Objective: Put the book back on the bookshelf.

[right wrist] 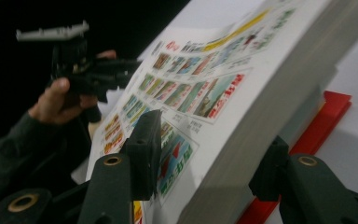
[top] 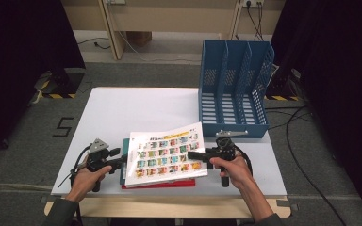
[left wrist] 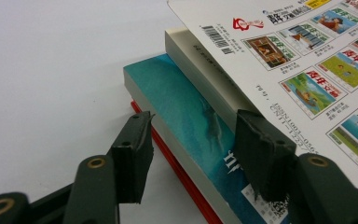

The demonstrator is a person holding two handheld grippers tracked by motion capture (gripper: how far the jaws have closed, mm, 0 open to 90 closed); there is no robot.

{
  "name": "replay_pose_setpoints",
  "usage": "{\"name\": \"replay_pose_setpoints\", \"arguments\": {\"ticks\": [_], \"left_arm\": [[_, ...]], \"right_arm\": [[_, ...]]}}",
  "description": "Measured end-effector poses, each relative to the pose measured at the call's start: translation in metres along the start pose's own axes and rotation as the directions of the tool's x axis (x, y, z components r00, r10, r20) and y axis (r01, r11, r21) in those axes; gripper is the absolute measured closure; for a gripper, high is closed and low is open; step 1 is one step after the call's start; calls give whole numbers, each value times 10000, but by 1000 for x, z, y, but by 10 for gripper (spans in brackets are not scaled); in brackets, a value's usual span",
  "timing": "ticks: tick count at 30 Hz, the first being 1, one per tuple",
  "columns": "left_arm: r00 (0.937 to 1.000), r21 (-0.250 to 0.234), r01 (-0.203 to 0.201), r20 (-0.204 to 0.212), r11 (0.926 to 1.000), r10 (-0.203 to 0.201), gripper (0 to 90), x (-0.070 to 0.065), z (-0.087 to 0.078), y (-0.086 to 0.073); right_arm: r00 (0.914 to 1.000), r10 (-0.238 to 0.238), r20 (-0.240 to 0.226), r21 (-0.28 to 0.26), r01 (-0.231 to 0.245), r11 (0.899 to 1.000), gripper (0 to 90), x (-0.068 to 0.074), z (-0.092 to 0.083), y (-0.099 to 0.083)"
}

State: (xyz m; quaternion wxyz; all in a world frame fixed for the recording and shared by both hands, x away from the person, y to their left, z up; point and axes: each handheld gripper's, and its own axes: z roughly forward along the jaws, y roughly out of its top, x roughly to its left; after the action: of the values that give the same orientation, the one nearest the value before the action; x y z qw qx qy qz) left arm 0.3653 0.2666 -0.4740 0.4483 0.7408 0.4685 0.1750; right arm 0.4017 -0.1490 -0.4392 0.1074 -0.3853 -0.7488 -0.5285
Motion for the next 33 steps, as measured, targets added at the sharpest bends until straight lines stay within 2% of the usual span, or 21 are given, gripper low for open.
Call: {"name": "replay_pose_setpoints", "arguments": {"ticks": [3, 5, 7, 8, 9, 10, 11, 14, 15, 16, 17, 19, 21, 24, 25, 27, 28, 29, 30, 31, 33], "left_arm": [[9999, -14, -121, -27, 9999, 121, 456, 0, 0, 0], [9999, -33, -124, -17, 9999, 124, 435, 1, 0, -1], [9998, -64, -215, -41, 9997, 215, 410, 0, 1, -1], [9998, -72, -208, -59, 9998, 208, 383, 0, 2, -1], [9998, -93, -149, -96, 9998, 148, 316, 0, 2, -1], [10000, -94, -71, -57, 9999, 70, 316, 0, 3, -2], [10000, -99, -18, 52, 9999, 19, 282, -1, 4, -3], [9996, -54, -71, 272, 10000, 73, 273, -6, 6, -3], [9990, -7, -233, 378, 9997, 233, 273, -8, 6, -2], [9983, 53, -421, 413, 9991, 418, 245, -10, 7, -2], [9973, 92, -528, 518, 9986, 523, 152, -11, 7, -3], [9961, 23, -465, 756, 9989, 462, 139, -13, 7, -3], [9961, -87, -505, 725, 9987, 510, 143, -13, 6, -3], [9982, -210, -252, 542, 9995, 263, 148, -8, 4, -2], [9985, -269, -130, 521, 9996, 144, 148, -7, 4, -2], [9987, -340, -32, 503, 9994, 49, 148, -4, 2, -2], [9988, -394, 27, 480, 9992, -8, 148, -3, 2, -2], [9990, -421, 80, 438, 9991, -62, 148, -2, 1, -3], [9991, -416, 73, 421, 9991, -56, 148, 0, 0, -3], [9992, -403, 136, 378, 9991, -121, 148, 2, 0, -4], [9993, -357, 156, 360, 9992, -143, 148, 3, 1, -4]], "right_arm": [[9993, -356, 123, 593, 348, 9976, 562, 9, -1, 11], [9988, -425, 235, 750, 406, 9964, 586, 14, -2, 16], [9965, -744, 369, 1044, 702, 9921, 596, 19, -5, 24], [9957, -827, 407, 1086, 779, 9910, 602, 21, -7, 29], [9931, -1079, 465, 1189, 1018, 9877, 622, 25, -10, 36], [9931, -1079, 465, 1189, 1018, 9877, 622, 25, -10, 36], [9889, -1416, 457, 1365, 1342, 9815, 640, 31, -16, 45], [9841, -1663, 621, 1454, 1559, 9770, 657, 37, -21, 55], [9829, -1727, 634, 1510, 1616, 9752, 662, 39, -23, 59], [9773, -1982, 745, 1631, 1842, 9693, 670, 44, -26, 66], [9707, -2231, 896, 1765, 2050, 9627, 689, 49, -31, 78], [9675, -2332, 981, 1847, 2125, 9595, 700, 50, -32, 81], [9557, -2661, 1256, 2180, 2351, 9472, 720, 55, -35, 92], [9475, -2803, 1538, 2530, 2365, 9381, 721, 60, -37, 103], [9383, -3040, 1647, 2787, 2514, 9269, 722, 65, -38, 110], [9354, -3107, 1686, 2891, 2544, 9229, 725, 67, -39, 113], [9307, -3186, 1796, 2878, 2599, 9217, 728, 70, -41, 118], [9270, -3299, 1783, 3014, 2677, 9152, 731, 72, -42, 121], [9210, -3342, 2000, 2998, 2672, 9158, 733, 75, -45, 125], [9151, -3425, 2128, 3174, 2668, 9100, 735, 78, -51, 129], [9128, -3437, 2206, 3129, 2675, 9113, 735, 78, -53, 130]]}}
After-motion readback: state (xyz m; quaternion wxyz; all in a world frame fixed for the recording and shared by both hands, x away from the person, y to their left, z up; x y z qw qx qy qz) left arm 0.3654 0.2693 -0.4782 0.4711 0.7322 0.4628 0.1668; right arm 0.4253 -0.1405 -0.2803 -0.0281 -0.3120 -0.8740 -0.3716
